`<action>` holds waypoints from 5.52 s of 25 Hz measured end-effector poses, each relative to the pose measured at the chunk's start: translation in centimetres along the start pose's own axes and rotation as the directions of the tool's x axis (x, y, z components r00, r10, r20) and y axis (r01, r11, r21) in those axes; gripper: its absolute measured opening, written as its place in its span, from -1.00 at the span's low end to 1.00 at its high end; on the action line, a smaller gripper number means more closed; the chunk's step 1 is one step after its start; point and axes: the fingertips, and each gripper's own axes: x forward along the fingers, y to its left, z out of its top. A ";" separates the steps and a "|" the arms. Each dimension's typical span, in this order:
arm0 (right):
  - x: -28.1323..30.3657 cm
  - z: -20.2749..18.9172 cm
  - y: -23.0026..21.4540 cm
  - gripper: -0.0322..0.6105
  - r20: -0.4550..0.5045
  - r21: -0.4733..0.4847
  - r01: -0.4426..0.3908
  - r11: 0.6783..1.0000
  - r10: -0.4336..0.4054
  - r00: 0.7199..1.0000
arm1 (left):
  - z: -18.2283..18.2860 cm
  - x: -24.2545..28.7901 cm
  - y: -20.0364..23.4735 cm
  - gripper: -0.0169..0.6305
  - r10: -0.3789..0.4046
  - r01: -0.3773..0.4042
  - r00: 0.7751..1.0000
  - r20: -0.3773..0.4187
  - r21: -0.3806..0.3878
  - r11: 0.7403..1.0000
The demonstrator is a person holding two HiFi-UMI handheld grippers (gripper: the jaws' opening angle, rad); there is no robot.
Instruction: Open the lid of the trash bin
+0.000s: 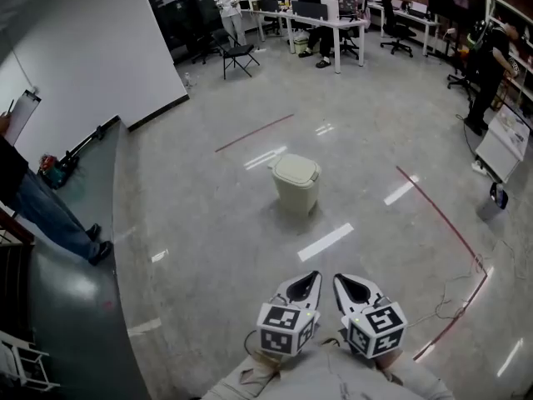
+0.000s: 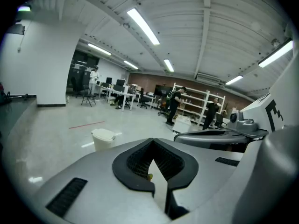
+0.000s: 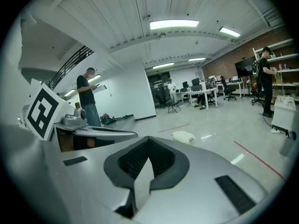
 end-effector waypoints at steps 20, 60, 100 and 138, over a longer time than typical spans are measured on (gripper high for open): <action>3.6 0.5 -6.0 -0.90 -0.028 0.035 0.065 0.997 -0.064 0.998 | 1.0 6.2 4.6 -0.94 0.023 -0.025 0.999 -0.032 -0.034 0.999; 35.2 11.9 -17.4 -0.90 -0.124 0.009 0.051 0.999 -0.049 0.991 | 12.7 26.0 30.6 -0.94 0.061 -0.072 0.993 -0.100 -0.106 0.992; 59.6 -6.5 -37.7 -0.90 -0.447 -0.032 0.060 0.998 -0.068 0.892 | -3.7 42.5 41.3 -0.94 0.147 -0.270 0.900 -0.410 -0.258 0.928; 67.9 -23.0 -45.6 -0.90 -0.645 -0.057 0.117 0.991 -0.126 0.754 | -12.8 47.8 40.9 -0.94 0.084 -0.278 0.881 -0.466 -0.366 0.888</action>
